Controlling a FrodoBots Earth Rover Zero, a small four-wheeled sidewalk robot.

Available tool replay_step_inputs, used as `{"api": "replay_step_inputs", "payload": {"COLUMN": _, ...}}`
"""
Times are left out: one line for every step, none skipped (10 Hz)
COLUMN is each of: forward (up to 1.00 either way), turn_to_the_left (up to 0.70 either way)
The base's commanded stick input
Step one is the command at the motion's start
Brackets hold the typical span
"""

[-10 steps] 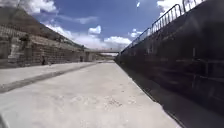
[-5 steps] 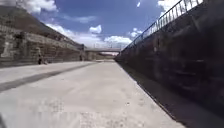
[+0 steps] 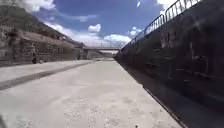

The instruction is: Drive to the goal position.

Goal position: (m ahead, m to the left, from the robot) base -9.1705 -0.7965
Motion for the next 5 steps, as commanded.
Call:
{"api": "replay_step_inputs", "payload": {"forward": 1.00, "turn_to_the_left": 0.00}}
{"api": "replay_step_inputs", "payload": {"forward": 1.00, "turn_to_the_left": 0.00}}
{"api": "replay_step_inputs", "payload": {"forward": 1.00, "turn_to_the_left": 0.00}}
{"api": "replay_step_inputs", "payload": {"forward": 1.00, "turn_to_the_left": 0.00}}
{"api": "replay_step_inputs", "payload": {"forward": 1.00, "turn_to_the_left": 0.00}}
